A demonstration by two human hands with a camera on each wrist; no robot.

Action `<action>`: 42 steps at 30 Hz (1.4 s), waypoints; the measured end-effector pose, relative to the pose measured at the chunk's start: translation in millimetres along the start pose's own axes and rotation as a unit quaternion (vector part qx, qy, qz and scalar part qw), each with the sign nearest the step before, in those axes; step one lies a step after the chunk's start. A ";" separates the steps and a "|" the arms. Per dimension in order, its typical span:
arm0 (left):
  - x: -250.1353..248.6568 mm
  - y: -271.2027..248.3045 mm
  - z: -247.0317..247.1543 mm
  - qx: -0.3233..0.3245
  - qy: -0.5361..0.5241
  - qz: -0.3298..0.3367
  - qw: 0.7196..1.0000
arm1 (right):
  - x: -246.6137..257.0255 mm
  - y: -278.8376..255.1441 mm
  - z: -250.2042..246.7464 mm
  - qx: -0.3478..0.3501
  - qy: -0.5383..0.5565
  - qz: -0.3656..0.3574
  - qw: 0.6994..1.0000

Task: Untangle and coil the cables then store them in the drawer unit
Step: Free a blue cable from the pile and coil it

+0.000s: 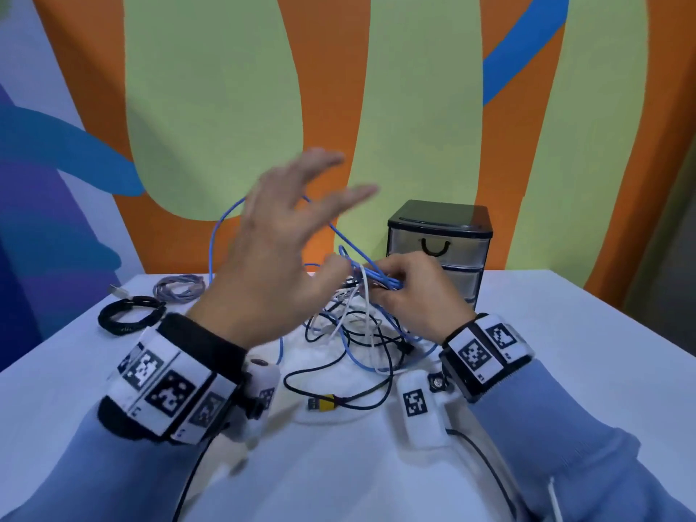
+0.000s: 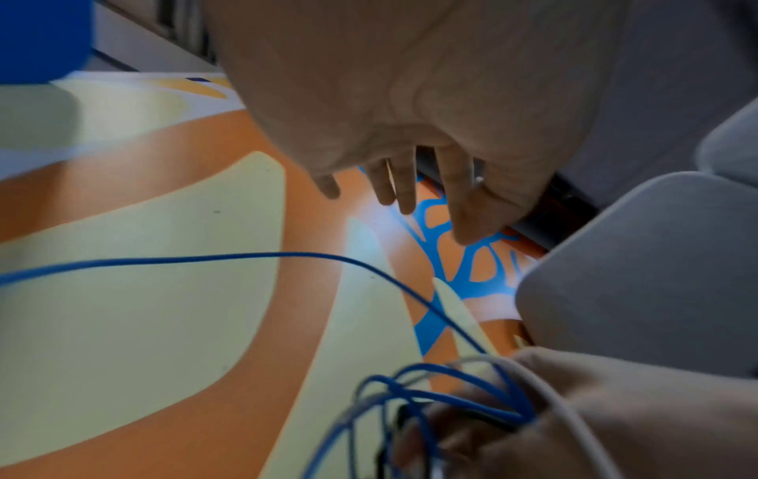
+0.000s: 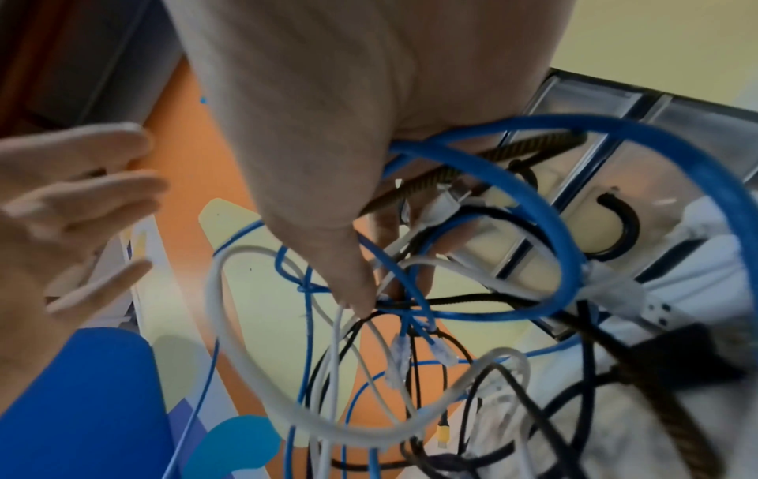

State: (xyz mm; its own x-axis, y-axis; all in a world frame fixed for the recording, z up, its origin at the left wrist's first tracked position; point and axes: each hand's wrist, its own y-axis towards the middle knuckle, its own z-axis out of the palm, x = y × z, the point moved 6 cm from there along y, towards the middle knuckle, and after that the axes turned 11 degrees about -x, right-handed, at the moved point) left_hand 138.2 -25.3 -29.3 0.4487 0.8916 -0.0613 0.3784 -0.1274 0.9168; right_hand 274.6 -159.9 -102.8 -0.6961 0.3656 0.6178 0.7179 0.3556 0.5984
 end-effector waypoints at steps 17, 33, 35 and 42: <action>11.3 -5.6 -22.4 -0.242 0.004 -0.016 0.970 | -12.0 5.8 -8.8 -0.042 -0.080 0.019 0.996; 15.8 -11.7 13.7 -0.060 -0.080 -0.070 0.993 | -7.7 -0.6 4.4 0.025 0.110 0.061 0.992; 13.0 -14.4 21.3 -0.005 -0.087 -0.063 0.994 | -7.8 -1.0 6.5 0.027 0.144 0.082 0.986; 25.3 -29.9 45.4 0.237 0.185 -0.076 0.951 | -17.5 -1.1 14.7 0.009 0.278 0.191 0.941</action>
State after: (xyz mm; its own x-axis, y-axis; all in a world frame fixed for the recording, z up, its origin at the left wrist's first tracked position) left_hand 175.0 -18.6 -76.2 0.0771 0.9961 0.0436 0.7775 -0.0875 0.6227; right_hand 286.0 -154.1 -121.8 -0.2752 -0.0343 0.9608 0.9127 0.3047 0.2723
